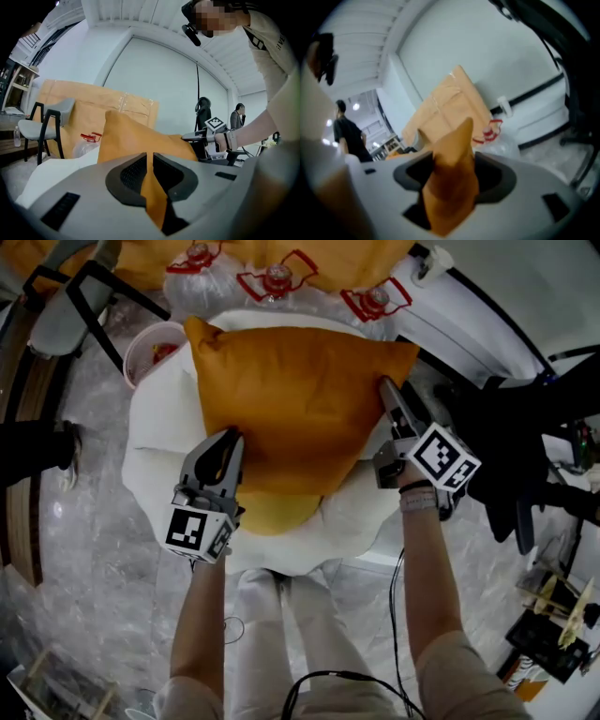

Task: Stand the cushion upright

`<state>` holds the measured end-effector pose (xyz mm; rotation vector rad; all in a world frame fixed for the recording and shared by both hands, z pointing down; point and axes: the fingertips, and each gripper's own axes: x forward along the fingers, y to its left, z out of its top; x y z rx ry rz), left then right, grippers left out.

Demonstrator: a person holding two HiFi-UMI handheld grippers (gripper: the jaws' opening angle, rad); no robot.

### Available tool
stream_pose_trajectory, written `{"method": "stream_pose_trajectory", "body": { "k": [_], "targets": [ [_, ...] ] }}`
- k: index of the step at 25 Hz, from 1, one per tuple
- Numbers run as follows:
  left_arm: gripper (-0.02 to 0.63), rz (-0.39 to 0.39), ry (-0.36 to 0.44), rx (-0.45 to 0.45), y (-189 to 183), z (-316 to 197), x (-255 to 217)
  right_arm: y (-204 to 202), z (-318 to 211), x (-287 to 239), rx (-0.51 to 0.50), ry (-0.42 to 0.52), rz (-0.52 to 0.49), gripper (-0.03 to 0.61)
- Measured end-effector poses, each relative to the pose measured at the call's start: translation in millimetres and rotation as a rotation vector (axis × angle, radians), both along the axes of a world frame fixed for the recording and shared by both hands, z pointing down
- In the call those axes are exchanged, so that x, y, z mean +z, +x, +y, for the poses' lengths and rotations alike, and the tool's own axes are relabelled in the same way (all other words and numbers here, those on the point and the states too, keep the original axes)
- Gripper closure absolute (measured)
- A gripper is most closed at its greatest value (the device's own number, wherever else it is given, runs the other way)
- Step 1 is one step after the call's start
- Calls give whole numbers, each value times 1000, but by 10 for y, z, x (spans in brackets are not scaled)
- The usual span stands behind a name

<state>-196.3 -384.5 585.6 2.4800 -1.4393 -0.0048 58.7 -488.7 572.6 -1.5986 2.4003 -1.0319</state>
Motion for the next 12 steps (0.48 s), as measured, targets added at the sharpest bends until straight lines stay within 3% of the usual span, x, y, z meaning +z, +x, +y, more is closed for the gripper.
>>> {"method": "stream_pose_trajectory", "body": {
  "k": [2, 6, 12],
  "targets": [
    [548, 1, 16, 5, 27, 4, -67, -172, 26, 57, -63, -32, -66, 347],
    [548, -18, 30, -25, -39, -27, -90, -700, 108, -150, -262, 75, 61, 414],
    [548, -26, -70, -59, -128, -167, 231, -343, -105, 134, -195, 21, 53, 417]
  ]
}}
